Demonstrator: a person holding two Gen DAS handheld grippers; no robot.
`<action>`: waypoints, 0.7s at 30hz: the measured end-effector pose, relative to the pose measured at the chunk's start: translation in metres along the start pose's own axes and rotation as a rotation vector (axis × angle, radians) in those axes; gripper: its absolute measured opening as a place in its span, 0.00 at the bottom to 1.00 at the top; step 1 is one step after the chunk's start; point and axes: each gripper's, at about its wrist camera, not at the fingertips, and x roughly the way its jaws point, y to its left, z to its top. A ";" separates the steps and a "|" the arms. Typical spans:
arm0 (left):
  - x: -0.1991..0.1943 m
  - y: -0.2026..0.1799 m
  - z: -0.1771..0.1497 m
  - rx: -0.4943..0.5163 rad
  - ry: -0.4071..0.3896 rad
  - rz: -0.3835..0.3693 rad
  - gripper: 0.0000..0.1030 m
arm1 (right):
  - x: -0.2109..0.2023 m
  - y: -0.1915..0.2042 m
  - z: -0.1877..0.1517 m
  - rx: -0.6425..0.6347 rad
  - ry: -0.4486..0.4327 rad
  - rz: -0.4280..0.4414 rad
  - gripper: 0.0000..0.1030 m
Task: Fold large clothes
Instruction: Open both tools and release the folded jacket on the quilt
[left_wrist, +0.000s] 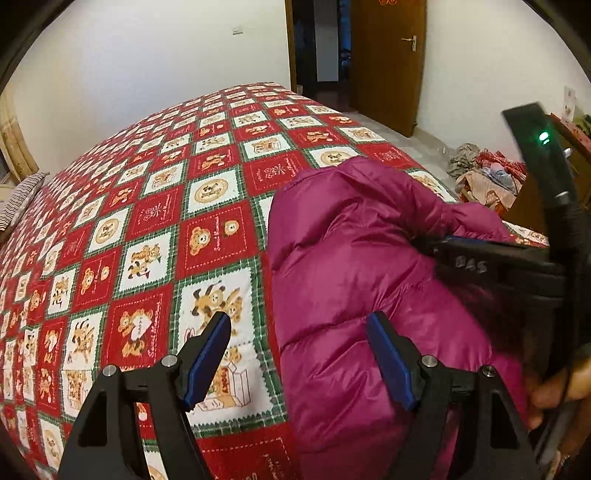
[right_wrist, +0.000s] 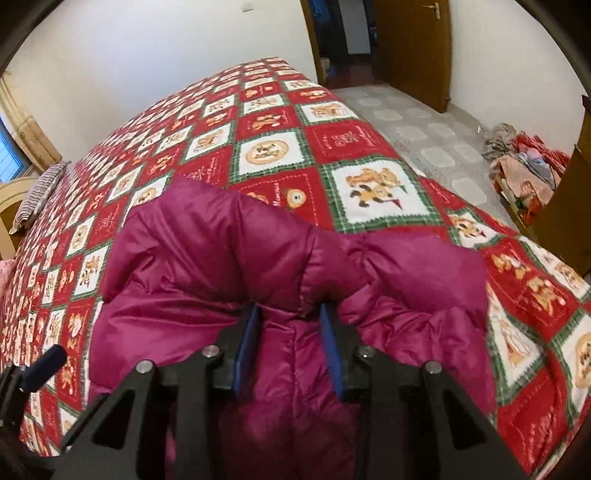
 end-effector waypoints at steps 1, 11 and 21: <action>-0.004 0.001 -0.001 0.001 -0.003 0.001 0.75 | -0.009 0.000 -0.002 -0.007 -0.013 0.005 0.34; -0.044 -0.016 -0.027 0.045 -0.061 -0.023 0.75 | -0.099 -0.001 -0.089 -0.087 -0.099 0.028 0.36; -0.057 -0.028 -0.054 0.121 -0.078 0.033 0.75 | -0.105 -0.002 -0.119 0.036 -0.135 0.010 0.37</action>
